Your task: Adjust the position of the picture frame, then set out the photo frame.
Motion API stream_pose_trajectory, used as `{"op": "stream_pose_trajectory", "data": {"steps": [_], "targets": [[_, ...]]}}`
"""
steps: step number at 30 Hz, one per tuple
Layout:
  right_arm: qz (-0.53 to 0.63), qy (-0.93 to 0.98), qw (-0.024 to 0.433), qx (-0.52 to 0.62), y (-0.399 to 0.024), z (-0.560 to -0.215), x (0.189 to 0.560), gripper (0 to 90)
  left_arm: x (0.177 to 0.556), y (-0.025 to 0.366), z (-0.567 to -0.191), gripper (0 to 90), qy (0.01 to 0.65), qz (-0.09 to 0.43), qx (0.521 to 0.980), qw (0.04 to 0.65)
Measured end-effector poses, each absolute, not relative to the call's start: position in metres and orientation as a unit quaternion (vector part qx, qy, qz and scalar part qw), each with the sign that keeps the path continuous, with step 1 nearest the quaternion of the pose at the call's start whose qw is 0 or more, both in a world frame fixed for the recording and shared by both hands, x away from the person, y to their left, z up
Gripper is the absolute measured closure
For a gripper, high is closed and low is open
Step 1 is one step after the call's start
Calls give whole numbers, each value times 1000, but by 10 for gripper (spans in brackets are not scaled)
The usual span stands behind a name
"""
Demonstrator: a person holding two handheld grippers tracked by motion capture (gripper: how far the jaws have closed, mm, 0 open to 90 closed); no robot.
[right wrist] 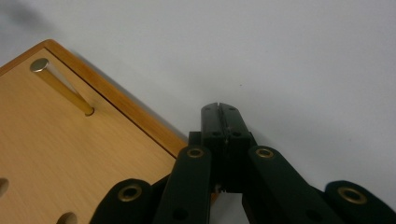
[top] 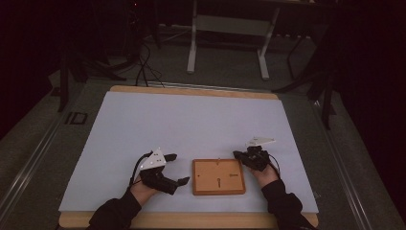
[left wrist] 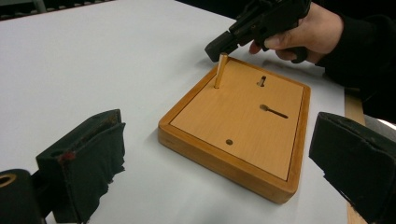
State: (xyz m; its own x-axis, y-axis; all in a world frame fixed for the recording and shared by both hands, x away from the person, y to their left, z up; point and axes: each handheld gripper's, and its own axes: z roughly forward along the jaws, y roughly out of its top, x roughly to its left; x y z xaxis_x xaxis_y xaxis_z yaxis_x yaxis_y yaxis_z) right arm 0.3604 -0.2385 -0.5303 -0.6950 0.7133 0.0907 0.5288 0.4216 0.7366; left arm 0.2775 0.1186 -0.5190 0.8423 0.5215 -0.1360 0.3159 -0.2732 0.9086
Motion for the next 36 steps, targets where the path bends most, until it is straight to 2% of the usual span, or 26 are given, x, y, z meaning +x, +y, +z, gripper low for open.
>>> {"op": "stream_pose_trajectory", "data": {"steps": [15,19,21,23,25,30,33,36], "targets": [[387,834,130,372,-238,-532,353,900,277,115,-519,36,257,92,797,538],[397,828,121,378,-239,-533,357,785,277,114,-520,36,255,88,800,536],[404,827,112,374,-239,-530,357,770,277,113,-520,36,255,88,801,534],[402,830,121,368,-238,-528,356,692,277,112,-520,37,252,80,801,537],[403,830,125,364,-237,-526,355,664,278,111,-519,37,252,78,803,534],[406,834,129,350,-236,-522,351,488,278,105,-515,39,241,80,809,530],[408,834,129,349,-237,-521,350,453,279,103,-514,43,238,77,809,532],[423,824,138,350,-240,-517,344,320,282,99,-512,43,234,73,809,534]]}}
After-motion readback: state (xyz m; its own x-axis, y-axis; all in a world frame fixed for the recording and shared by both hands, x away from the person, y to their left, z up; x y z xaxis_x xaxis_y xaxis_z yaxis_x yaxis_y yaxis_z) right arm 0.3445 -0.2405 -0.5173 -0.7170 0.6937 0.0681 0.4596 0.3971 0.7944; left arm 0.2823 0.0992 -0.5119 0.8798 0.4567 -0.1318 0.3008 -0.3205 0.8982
